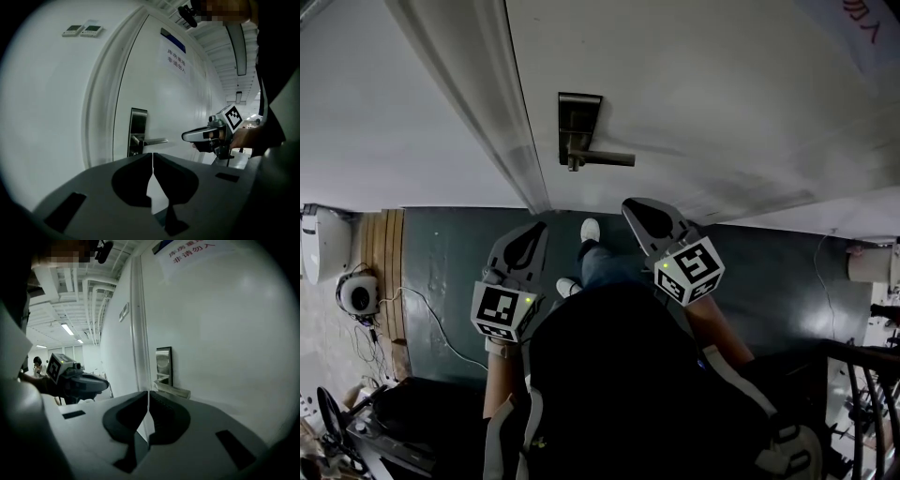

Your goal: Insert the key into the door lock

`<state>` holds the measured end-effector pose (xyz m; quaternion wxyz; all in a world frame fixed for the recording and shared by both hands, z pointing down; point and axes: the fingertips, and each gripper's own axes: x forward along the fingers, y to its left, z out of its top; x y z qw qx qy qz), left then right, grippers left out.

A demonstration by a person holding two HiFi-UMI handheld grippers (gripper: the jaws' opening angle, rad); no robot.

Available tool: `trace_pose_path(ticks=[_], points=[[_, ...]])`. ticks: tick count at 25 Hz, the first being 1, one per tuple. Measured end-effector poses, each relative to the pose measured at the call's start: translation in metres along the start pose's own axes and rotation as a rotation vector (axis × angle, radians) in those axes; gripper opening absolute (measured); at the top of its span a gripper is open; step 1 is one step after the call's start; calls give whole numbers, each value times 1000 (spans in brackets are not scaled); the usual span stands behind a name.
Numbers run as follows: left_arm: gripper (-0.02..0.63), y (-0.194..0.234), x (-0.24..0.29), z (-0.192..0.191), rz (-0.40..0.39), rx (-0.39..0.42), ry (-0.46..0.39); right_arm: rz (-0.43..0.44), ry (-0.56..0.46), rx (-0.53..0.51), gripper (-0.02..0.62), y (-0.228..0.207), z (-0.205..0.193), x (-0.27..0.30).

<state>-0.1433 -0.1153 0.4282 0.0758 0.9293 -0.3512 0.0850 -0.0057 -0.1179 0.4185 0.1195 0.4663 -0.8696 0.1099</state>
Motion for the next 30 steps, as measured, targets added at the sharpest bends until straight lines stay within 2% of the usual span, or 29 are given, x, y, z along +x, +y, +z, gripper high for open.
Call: trace_pose_path(ticks=[8,20,30], points=[[9,-3,1,6,-3,9,-6,13,1,-31,23,4,0,-2],[9,-8,2,7,6,-11,-9,14,11,19,23,-5,-6,-8],[9,-9,2,6,11,-13,-9,20,28,15,24,0,-14,-12]])
